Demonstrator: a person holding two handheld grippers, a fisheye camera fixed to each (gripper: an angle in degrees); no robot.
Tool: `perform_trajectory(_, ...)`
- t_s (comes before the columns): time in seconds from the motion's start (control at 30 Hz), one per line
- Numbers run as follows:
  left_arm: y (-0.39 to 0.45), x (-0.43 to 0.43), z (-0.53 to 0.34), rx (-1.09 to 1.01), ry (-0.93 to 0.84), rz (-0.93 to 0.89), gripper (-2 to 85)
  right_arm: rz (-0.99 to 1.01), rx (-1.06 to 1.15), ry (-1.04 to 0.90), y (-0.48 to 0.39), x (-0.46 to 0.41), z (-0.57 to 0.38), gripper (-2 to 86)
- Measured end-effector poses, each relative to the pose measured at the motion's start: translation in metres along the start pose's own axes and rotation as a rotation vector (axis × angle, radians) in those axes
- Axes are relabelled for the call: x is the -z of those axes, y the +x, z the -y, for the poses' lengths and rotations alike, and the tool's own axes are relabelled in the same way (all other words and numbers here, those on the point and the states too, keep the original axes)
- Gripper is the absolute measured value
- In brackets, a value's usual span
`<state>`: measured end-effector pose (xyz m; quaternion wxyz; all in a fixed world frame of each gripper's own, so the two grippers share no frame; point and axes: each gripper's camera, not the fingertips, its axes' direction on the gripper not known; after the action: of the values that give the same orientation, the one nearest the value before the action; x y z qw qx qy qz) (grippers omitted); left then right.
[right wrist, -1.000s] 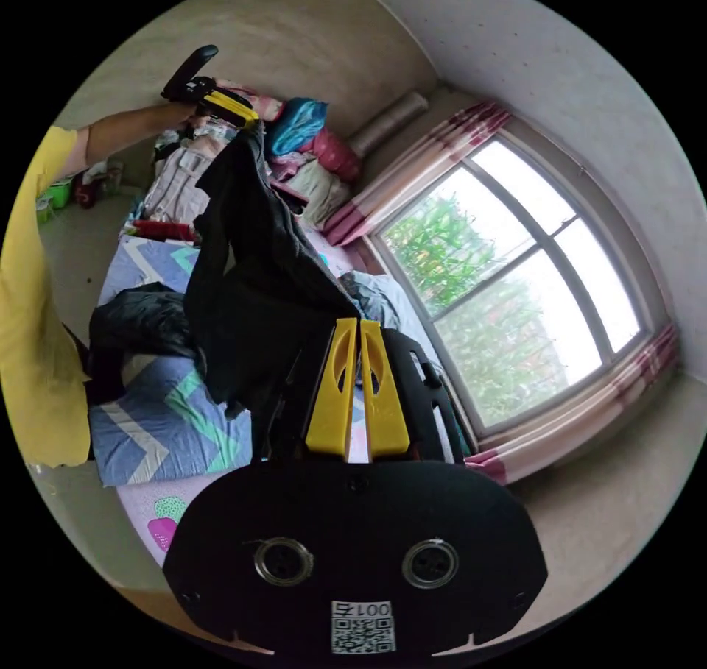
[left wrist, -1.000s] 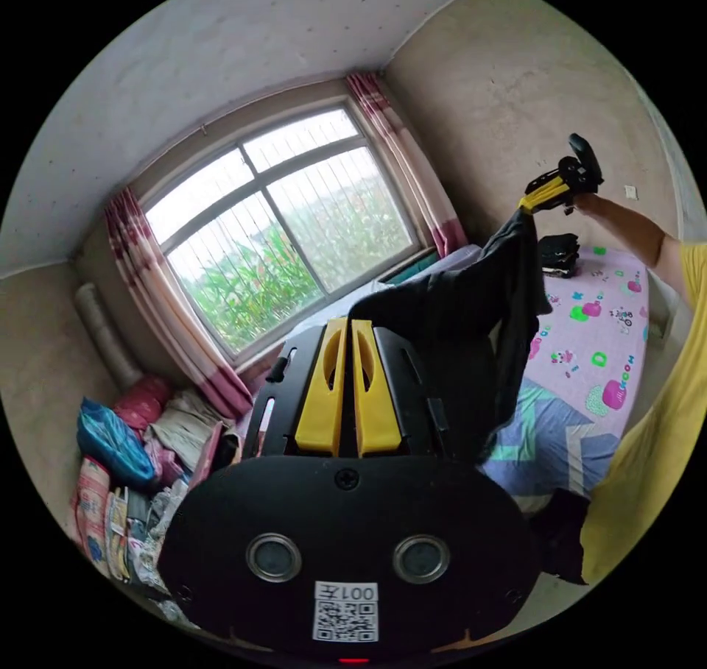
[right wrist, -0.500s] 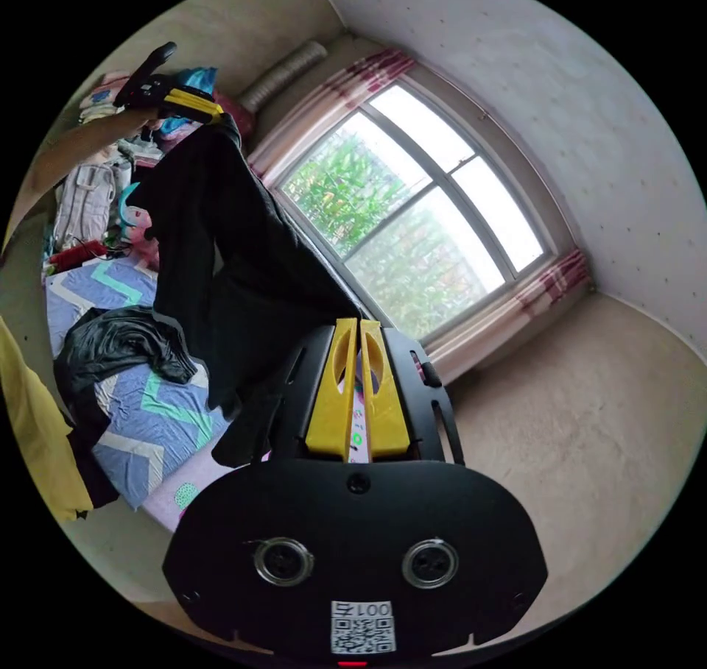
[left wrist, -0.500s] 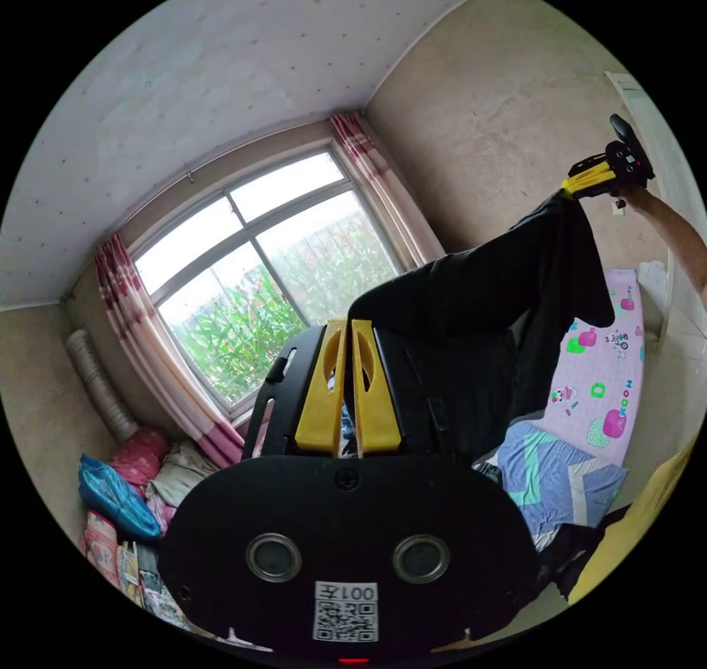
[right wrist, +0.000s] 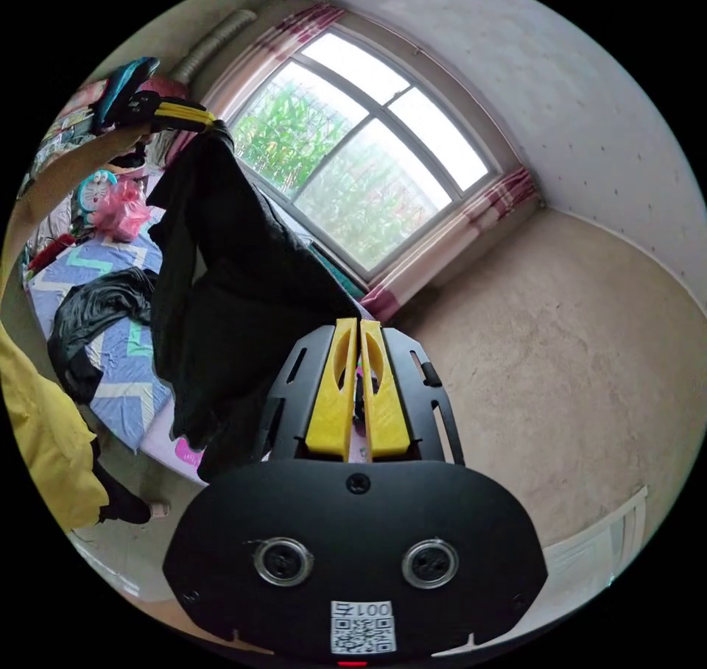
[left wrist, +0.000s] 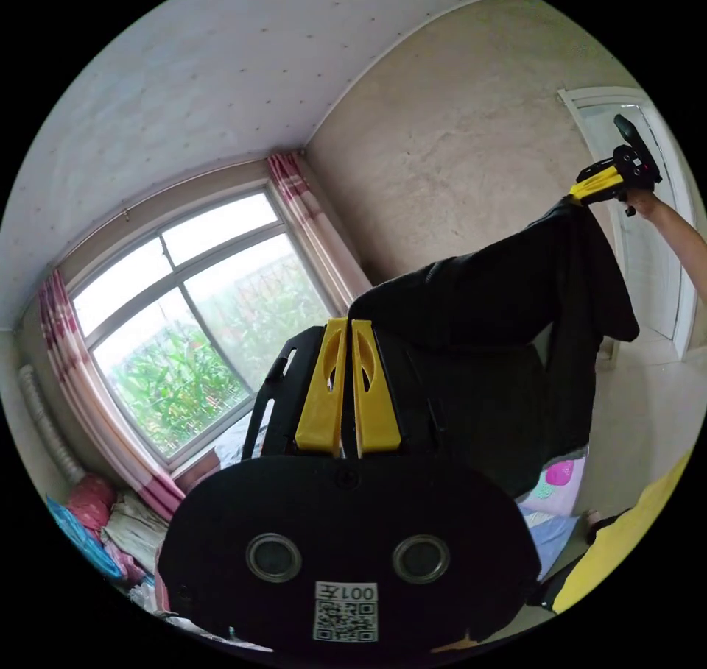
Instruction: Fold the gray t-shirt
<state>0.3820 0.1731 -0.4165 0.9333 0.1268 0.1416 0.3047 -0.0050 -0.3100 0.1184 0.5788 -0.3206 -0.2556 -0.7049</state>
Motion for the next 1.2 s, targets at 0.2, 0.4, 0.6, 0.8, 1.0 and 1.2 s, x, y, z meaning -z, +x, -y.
perform_trajectory(0.2,0.092,-0.091,-0.007,0.021,-0.003,-0.053,-1.6,0.028,-0.001,-0.06,0.078,-0.034,-0.105,-0.2)
perform_trajectory(0.4,0.159,-0.186,-0.025,0.038,-0.025,-0.132,-1.6,0.027,-0.04,-0.095,0.151,-0.074,-0.187,-0.2)
perform_trajectory(0.6,0.183,-0.272,-0.059,0.03,-0.046,-0.19,-1.6,0.111,-0.096,-0.044,0.196,-0.123,-0.246,-0.2)
perform_trajectory(0.8,0.168,-0.322,-0.137,0.043,0.015,-0.191,-1.6,0.292,-0.114,0.056,0.207,-0.186,-0.286,-0.2)
perform_trajectory(1.0,0.107,-0.36,-0.206,0.045,0.031,-0.102,-1.6,0.562,-0.214,0.242,0.226,-0.27,-0.318,-0.1)
perform_trajectory(1.2,0.042,-0.448,-0.201,-0.035,-0.05,-0.009,-1.6,0.802,-0.34,0.32,0.272,-0.4,-0.333,-0.1)
